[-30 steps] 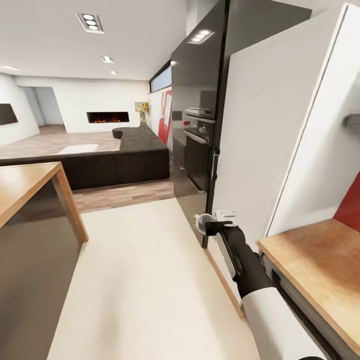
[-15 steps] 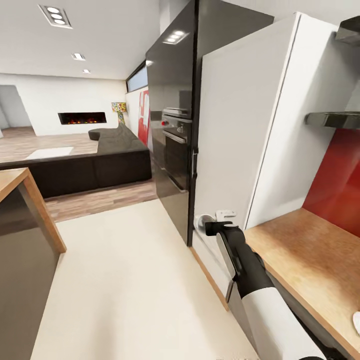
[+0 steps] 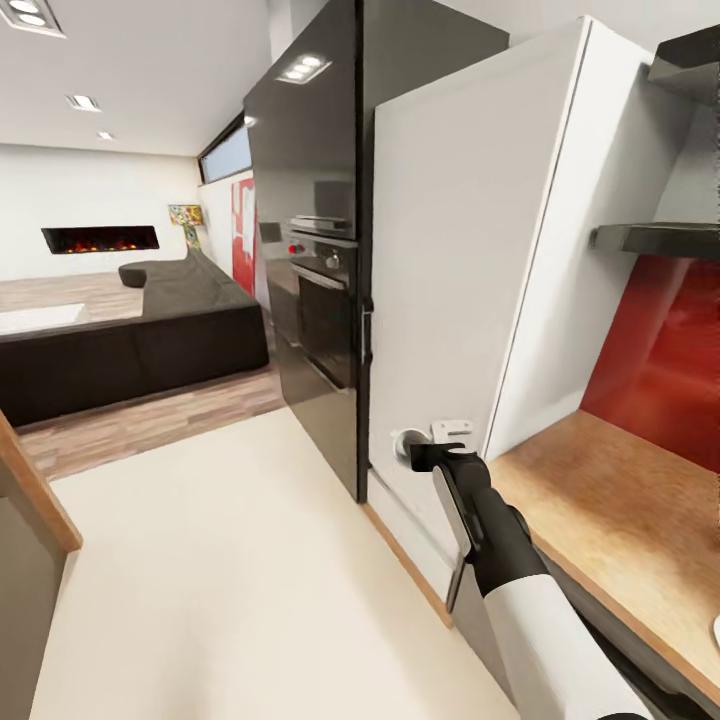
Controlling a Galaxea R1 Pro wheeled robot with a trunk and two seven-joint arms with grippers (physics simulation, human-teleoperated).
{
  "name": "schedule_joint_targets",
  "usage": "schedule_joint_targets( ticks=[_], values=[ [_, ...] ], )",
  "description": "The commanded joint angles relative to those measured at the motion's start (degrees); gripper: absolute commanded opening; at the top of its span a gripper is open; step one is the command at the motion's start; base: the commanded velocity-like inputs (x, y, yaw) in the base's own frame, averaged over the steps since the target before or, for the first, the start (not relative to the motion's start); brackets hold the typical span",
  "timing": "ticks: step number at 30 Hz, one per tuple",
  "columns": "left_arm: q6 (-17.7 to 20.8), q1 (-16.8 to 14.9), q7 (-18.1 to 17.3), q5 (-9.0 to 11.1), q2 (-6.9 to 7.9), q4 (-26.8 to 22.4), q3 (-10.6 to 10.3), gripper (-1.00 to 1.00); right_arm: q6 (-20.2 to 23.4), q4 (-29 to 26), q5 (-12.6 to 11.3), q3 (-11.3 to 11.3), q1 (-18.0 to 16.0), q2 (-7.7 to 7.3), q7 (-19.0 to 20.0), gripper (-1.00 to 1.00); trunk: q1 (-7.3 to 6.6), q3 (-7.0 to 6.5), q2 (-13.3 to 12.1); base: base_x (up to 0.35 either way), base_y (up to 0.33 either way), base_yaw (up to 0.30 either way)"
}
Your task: Set up a coffee station on the kitchen countertop: keep the coffee maker on the countertop, move the bottle of coffee from the kitchen shelf to the counter next to the coffee maker, place a paper coffee filter on top of the coffee maker, put the saucer next to the coffee maker with the coffee cup on the saucer, and place the electric kettle next to the coffee maker.
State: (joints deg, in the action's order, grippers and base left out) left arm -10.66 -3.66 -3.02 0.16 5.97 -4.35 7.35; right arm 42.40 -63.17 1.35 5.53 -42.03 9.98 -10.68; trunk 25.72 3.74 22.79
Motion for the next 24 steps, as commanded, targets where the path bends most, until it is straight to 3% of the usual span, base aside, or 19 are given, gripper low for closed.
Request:
schedule_joint_targets(
  ticks=[1,24],
  values=[
    [-0.15,-0.04,-0.32,0.02,0.01,0.04,0.4,1.0,0.32,-0.02,0.14,0.09,-0.07,0.02,-0.22,-1.0,0.07,0.13,0.13,0.268,0.193,-0.268],
    [-2.0,-0.04,-0.32,0.1,0.01,0.13,0.47,1.0,0.32,-0.03,0.14,0.13,-0.07,0.02,-0.22,-1.0,0.07,0.13,0.13,0.023,0.021,-0.268]
  ],
)
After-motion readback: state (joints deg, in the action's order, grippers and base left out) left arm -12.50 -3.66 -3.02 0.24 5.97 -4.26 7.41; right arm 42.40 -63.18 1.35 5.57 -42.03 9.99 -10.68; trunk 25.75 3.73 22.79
